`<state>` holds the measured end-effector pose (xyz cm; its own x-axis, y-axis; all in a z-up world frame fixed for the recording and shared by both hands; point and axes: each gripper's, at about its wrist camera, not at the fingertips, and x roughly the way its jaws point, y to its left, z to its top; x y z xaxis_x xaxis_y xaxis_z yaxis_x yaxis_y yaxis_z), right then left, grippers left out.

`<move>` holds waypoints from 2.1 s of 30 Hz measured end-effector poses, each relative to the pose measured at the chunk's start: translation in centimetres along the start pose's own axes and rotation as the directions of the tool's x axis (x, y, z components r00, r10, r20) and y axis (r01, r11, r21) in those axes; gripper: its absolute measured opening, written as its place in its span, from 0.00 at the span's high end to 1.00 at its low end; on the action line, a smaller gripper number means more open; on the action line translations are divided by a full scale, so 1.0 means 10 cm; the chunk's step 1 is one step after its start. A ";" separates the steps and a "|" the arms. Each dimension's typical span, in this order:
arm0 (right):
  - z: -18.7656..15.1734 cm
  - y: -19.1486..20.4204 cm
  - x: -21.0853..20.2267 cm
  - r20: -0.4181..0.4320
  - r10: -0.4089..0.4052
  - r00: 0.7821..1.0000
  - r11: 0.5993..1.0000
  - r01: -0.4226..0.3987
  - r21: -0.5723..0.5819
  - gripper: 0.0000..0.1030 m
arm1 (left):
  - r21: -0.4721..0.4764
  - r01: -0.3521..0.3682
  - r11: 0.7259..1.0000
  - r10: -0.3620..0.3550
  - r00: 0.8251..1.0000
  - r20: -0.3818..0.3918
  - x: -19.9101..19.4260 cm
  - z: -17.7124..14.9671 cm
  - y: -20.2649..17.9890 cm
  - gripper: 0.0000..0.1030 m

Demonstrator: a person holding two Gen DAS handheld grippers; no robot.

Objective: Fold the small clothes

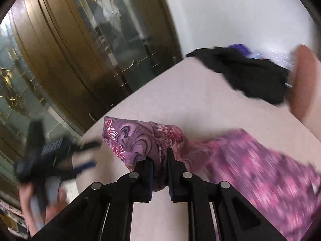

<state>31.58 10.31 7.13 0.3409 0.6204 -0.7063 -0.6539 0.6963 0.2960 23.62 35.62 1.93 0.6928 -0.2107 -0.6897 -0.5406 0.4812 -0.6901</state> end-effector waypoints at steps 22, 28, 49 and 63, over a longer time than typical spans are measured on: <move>-2.62 -1.79 -1.60 0.172 -0.025 0.985 0.792 -0.085 0.604 0.31 | 0.516 0.079 0.853 0.163 0.898 -0.408 1.38 -2.22 -1.12 0.26; -2.60 -1.57 -1.22 0.041 -0.009 0.999 0.821 -0.016 0.570 0.53 | 0.517 0.078 0.852 0.165 0.898 -0.407 1.44 -2.22 -1.09 0.26; -2.87 -1.22 -2.40 0.025 -0.281 0.959 0.831 0.230 0.506 0.21 | 0.349 0.089 0.933 0.061 0.916 -0.396 1.20 -1.77 -0.92 0.26; -3.09 -1.73 -1.61 -0.148 -0.100 0.984 0.770 0.171 0.615 0.92 | 0.416 0.055 0.908 0.086 0.945 -0.315 1.33 -1.80 -1.00 0.26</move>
<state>16.53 -22.87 -6.46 0.3008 0.4871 -0.8199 -0.0300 0.8641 0.5024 29.63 12.66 -4.33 0.4580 -0.4253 -0.7806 -0.2539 0.7789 -0.5734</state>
